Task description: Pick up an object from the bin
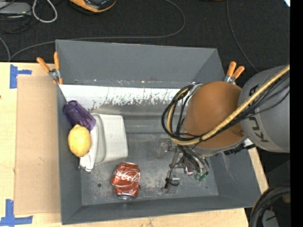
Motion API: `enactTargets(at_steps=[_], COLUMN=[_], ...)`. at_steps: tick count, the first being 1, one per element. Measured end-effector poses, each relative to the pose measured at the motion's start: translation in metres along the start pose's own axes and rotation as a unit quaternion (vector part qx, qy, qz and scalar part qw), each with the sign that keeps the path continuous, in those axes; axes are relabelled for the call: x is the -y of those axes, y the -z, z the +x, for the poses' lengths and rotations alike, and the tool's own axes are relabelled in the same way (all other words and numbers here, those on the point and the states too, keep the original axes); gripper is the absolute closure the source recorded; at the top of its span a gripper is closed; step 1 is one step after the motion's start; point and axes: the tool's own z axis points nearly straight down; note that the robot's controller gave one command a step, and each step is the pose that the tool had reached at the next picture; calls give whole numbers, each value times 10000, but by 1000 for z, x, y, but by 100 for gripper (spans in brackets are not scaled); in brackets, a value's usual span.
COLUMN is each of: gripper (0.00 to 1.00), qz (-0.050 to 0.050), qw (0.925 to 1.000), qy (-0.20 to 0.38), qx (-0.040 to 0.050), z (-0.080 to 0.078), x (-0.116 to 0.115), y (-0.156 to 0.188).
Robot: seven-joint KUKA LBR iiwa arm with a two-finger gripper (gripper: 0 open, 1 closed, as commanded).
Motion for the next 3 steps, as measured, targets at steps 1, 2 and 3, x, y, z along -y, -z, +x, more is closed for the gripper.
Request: enactTargets(at_steps=[1,2,3], gripper=[0,0,0], qz=[37,12,27], qw=[10000,9998,10000], qy=[71,190,12], qx=[40,-38,11], z=[-44,-8,-1], x=[50,-15,-23], y=[68,-40,-22])
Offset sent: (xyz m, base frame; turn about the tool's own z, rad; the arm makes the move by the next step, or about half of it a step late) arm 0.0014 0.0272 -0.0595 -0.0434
